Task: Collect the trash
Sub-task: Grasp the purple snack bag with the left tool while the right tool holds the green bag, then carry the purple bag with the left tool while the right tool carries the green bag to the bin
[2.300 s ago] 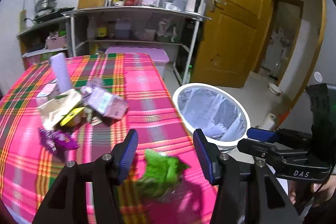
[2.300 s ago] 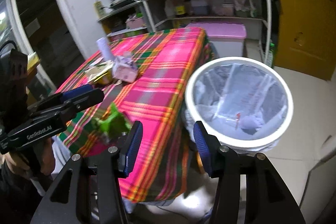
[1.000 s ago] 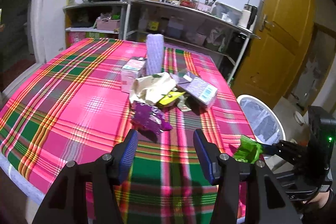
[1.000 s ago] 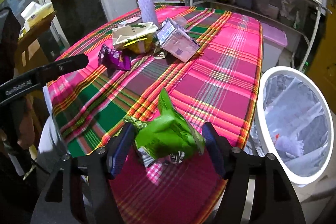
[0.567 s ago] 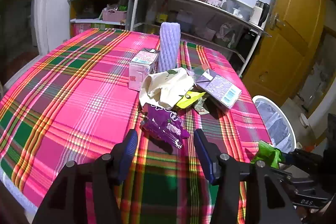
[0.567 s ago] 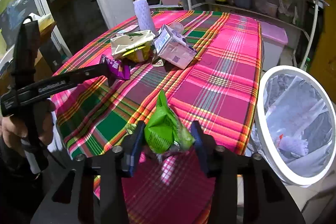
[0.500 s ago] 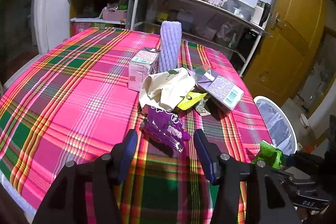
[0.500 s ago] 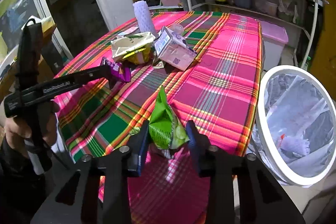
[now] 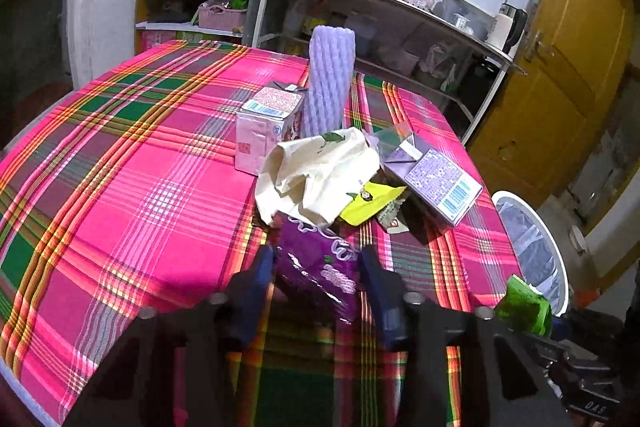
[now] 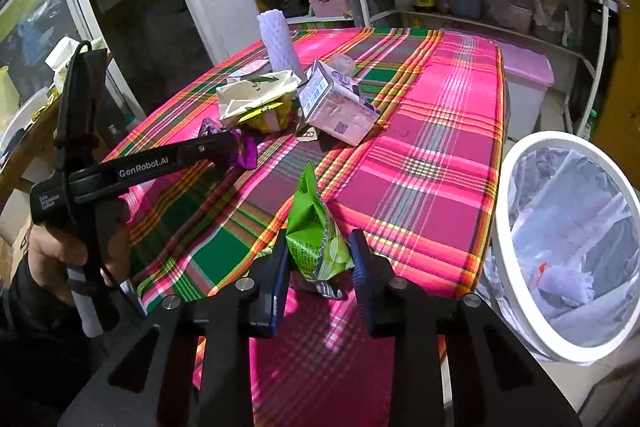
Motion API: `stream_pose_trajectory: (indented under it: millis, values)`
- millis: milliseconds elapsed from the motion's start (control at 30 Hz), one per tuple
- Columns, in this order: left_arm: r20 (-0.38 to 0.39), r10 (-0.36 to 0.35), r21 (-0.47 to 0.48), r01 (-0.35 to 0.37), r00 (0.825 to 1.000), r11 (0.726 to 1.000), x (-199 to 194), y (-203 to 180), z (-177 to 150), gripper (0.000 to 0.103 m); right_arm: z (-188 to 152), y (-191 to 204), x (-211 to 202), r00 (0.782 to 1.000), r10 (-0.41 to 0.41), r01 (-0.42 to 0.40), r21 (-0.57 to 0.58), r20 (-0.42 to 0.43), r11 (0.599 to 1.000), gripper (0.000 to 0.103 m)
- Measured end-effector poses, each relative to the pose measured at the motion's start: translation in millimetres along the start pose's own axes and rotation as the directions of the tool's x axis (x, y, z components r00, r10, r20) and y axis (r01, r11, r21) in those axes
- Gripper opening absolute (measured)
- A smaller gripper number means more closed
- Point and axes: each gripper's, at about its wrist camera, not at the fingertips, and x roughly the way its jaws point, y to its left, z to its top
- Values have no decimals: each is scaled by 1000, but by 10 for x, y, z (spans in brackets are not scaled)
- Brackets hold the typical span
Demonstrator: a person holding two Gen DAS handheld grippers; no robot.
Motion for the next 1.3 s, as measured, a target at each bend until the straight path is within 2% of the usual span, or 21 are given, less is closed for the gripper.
stream_pose_trajectory:
  millis: [367, 800, 1300]
  values:
    - [12, -32, 11, 32, 999, 999, -221, -85, -132, 37, -12, -34, -183, 999, -12, 11, 26, 39, 1000, 29]
    - [57, -114, 112, 107, 992, 988, -624, -543, -212, 37, -30, -80, -529, 994, -41, 36, 54, 105, 998, 29]
    - [65, -171, 193, 155, 983, 969, -822, -944, -268, 37, -115, -175, -851, 984, -70, 56, 90, 163, 994, 29]
